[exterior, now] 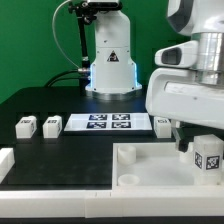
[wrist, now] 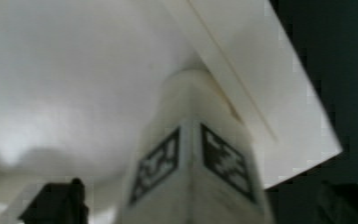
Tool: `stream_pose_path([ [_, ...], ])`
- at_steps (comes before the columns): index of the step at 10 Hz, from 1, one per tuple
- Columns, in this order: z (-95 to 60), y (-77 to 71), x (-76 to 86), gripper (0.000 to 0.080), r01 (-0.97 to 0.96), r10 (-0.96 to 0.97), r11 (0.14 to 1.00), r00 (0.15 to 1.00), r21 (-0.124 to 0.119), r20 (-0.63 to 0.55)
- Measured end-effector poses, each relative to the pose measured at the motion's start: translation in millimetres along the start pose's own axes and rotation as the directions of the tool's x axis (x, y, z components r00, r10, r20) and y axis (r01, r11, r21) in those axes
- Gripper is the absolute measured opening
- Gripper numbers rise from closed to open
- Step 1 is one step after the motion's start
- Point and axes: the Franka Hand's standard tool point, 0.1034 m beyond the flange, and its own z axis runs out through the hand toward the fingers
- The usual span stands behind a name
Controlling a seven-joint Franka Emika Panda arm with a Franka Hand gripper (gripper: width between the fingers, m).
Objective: Assemble one leg
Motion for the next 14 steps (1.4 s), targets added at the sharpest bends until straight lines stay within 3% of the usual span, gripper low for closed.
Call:
stream_pose_path([
  [2, -4.0, 10.7, 3.0, 0.0649, 0.302, -0.302, 0.953, 0.953, 0.01, -0.02],
  [3, -2.2, 24.0, 4.7, 0.0649, 0.399, -0.399, 0.917, 0.917, 0.006, -0.019],
  [4, -0.9, 25.2, 5.5, 0.0649, 0.398, -0.398, 0.917, 0.917, 0.003, -0.018],
  [5, -1.1, 24.0, 5.0, 0.0562, 0.393, -0.393, 0.92, 0.919, 0.004, -0.018],
  [6, -0.9, 23.9, 4.7, 0.0426, 0.378, -0.378, 0.926, 0.926, 0.004, -0.018],
  [7, -0.7, 23.9, 4.6, 0.0426, 0.366, -0.365, 0.931, 0.931, 0.005, -0.017],
  [8, -0.2, 23.8, 3.8, 0.0294, 0.264, -0.264, 0.965, 0.965, 0.009, -0.015],
  [11, 0.8, 23.8, 3.2, 0.0294, -0.038, 0.038, 0.999, 0.999, 0.013, -0.009],
  [13, 2.8, 16.6, 11.9, 0.0294, -0.404, 0.404, 0.915, 0.913, -0.01, 0.063],
  [14, 2.0, 18.3, 11.2, 0.0294, -0.581, 0.58, 0.813, 0.808, -0.022, 0.106],
])
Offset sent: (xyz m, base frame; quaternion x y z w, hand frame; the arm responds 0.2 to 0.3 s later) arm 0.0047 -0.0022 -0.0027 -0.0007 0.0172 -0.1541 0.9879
